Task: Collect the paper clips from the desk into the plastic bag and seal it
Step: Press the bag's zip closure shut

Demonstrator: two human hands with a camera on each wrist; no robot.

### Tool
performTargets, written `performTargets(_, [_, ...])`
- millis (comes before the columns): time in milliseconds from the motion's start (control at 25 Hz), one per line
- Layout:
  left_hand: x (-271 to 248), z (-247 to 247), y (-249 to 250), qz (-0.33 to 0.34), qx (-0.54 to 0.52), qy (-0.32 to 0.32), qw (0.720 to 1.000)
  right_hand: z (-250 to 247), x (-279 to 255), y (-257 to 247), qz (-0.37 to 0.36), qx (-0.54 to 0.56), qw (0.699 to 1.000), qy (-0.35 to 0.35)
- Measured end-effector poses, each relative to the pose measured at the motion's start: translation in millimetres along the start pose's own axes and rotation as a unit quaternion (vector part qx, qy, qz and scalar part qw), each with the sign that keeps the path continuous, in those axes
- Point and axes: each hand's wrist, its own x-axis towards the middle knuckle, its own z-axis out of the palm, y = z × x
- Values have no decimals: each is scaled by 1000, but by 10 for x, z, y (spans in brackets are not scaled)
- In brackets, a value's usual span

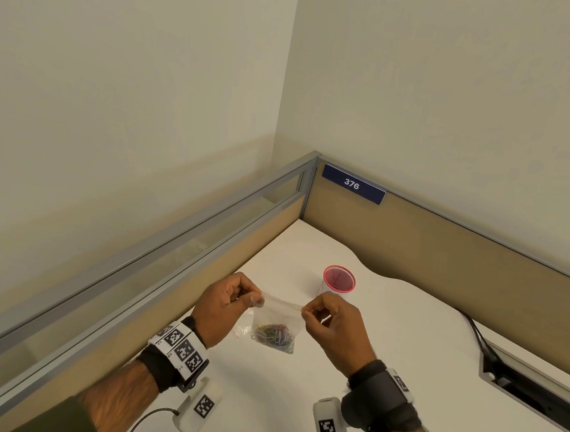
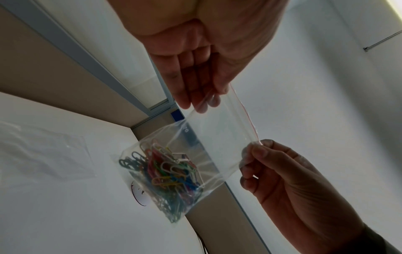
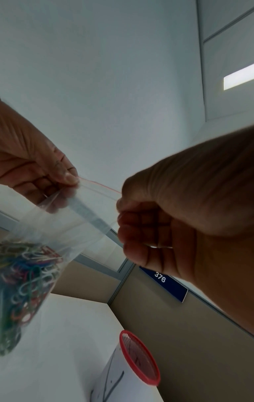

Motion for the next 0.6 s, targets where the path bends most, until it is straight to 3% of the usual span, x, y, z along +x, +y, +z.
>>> performTargets(280, [-27, 58, -88, -53, -66, 36, 996, 98, 25, -37, 42, 99, 994, 14])
performTargets(360, [-39, 88, -132, -140, -78, 37, 986, 123, 55, -41, 47, 92, 994, 31])
performTargets(480, [-61, 147, -126, -295, -46, -79, 951, 124, 69, -99, 29, 67, 997, 38])
performTargets(600, [-27, 178, -110, -384, -142, -119, 905, 110, 31, -169, -17, 73, 997, 9])
